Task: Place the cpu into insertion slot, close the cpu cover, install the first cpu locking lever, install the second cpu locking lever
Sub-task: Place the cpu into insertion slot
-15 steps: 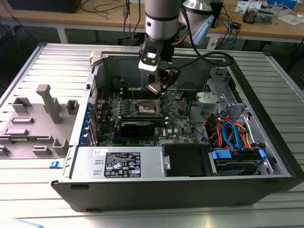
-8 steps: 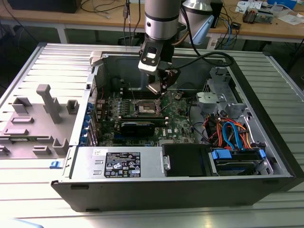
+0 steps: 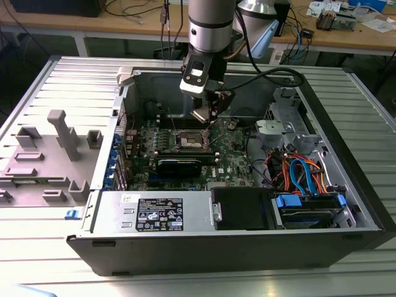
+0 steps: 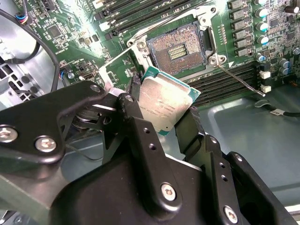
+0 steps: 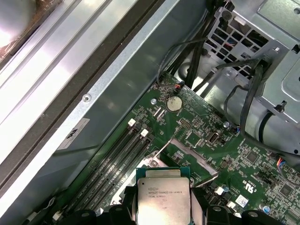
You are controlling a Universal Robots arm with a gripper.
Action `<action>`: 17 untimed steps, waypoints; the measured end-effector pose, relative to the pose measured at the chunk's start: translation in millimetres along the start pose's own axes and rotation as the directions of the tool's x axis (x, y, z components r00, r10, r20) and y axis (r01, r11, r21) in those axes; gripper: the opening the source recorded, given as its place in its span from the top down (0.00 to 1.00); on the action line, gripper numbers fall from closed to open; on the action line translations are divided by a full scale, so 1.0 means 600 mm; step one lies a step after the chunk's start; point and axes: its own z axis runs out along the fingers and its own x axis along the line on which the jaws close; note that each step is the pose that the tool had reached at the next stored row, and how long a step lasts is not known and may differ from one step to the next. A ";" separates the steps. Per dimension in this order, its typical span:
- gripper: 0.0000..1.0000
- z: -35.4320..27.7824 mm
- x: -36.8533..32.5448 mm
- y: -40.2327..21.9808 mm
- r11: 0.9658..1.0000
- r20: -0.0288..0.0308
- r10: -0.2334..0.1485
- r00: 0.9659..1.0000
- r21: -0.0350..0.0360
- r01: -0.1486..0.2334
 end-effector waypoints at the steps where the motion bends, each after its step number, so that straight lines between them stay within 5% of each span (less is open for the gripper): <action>1: 0.45 0.000 0.000 0.000 1.000 0.000 0.001 1.000 0.000 -0.001; 17: 0.45 0.002 0.000 0.000 1.000 0.002 0.011 1.000 0.001 -0.011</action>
